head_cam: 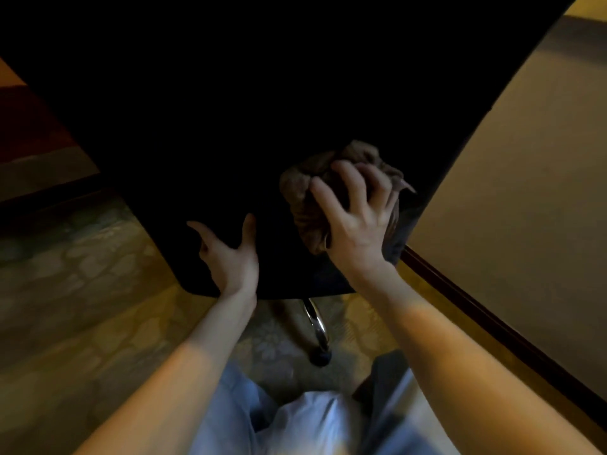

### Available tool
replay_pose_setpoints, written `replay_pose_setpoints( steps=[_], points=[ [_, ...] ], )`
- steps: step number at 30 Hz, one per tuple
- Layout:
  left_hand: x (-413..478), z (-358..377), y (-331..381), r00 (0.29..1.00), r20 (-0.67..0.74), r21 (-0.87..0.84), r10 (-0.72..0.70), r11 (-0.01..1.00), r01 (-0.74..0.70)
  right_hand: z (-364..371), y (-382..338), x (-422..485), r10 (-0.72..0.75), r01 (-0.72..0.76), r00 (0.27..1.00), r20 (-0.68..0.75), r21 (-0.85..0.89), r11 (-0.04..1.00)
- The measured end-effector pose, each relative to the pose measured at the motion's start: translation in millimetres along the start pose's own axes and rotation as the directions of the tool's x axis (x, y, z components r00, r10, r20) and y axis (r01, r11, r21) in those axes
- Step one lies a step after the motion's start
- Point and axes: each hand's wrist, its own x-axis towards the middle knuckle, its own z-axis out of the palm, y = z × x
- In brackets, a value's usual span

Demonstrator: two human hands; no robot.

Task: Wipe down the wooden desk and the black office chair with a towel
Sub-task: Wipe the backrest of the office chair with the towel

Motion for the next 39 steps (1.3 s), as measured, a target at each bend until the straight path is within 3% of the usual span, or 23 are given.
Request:
replay_pose_setpoints(
  steps=[5,9,13,18,21,22,23,27,31,33,35,39],
  points=[
    [-5,3,-7,0.999,0.052,-0.058,0.008,0.998,-0.005,13,-2,-84,-0.039,0.038,0.958,0.284,0.009,0.999],
    [-5,5,-17,0.997,0.064,-0.085,0.039,0.996,-0.033,20,-6,-150,-0.008,-0.015,0.808,0.589,0.035,0.999],
    [-8,10,-20,0.995,0.041,-0.012,0.088,0.996,-0.088,24,-13,-188,0.055,-0.151,0.686,0.726,0.067,0.986],
    [-7,17,-21,0.994,0.007,0.045,0.109,0.993,-0.109,30,-20,-217,0.093,-0.227,0.420,0.903,0.005,0.974],
    [-8,13,-20,0.995,0.037,0.016,0.089,0.996,-0.090,27,-22,-231,0.068,-0.237,0.169,0.983,-0.027,0.971],
    [-8,11,-20,0.996,0.043,0.019,0.080,0.997,-0.080,24,-22,-233,0.076,-0.244,0.112,0.991,-0.047,0.969],
    [-7,10,-20,0.996,0.043,0.028,0.076,0.997,-0.077,21,-22,-234,0.098,-0.260,0.105,0.990,-0.068,0.963],
    [-9,6,-17,0.997,0.059,0.013,0.055,0.998,-0.056,-2,-23,-220,0.123,-0.324,0.226,0.966,-0.044,0.945],
    [-15,14,-9,1.000,0.024,-0.035,-0.011,0.999,0.012,-34,-23,-166,0.141,-0.403,0.539,0.830,0.107,0.909],
    [-20,18,-4,0.999,0.006,-0.041,-0.031,0.999,0.032,-52,-24,-132,0.191,-0.423,0.715,0.673,0.198,0.884],
    [-24,19,2,0.998,-0.010,-0.035,-0.055,0.998,0.054,-66,-21,-94,0.227,-0.382,0.845,0.485,0.249,0.890],
    [-20,10,11,0.994,-0.065,0.051,-0.084,0.995,0.087,-84,1,-1,0.186,-0.212,0.974,0.131,0.224,0.951]
  ],
)
